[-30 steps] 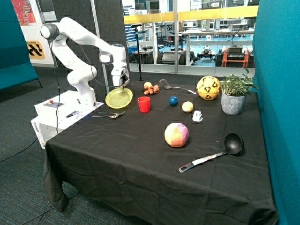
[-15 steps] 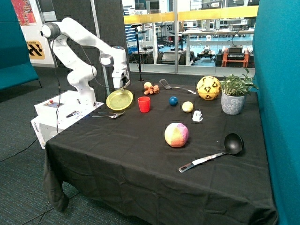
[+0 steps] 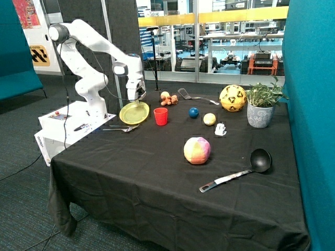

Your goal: Set the table

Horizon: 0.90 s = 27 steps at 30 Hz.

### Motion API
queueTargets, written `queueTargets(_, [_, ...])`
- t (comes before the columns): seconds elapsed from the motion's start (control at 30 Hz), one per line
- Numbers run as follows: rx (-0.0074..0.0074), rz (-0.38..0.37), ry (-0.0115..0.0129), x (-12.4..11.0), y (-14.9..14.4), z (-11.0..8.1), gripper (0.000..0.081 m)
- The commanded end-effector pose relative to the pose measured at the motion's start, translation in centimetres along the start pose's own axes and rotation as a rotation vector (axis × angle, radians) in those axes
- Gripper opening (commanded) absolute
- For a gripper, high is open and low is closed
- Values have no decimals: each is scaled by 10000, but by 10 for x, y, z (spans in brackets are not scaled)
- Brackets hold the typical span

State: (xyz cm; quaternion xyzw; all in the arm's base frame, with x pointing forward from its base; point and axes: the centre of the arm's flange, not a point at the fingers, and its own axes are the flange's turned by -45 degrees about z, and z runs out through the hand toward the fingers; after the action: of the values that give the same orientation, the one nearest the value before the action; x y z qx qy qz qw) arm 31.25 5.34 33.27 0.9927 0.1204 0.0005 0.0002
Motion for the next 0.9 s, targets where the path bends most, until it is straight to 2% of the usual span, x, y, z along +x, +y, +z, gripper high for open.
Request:
queueTargets(0.0, [5,-18,-10,1,2,4,212])
queueTargets(0.23, [5,-37,-10,0,1,5,288])
queueTargets(0.27, [5,-26,-10,0,1,6,327])
queueTargets(0.47, [5,-91,-10,0,-3,8,363])
queueTargets(0.87, [5,-138,-10,0,-10,19,354])
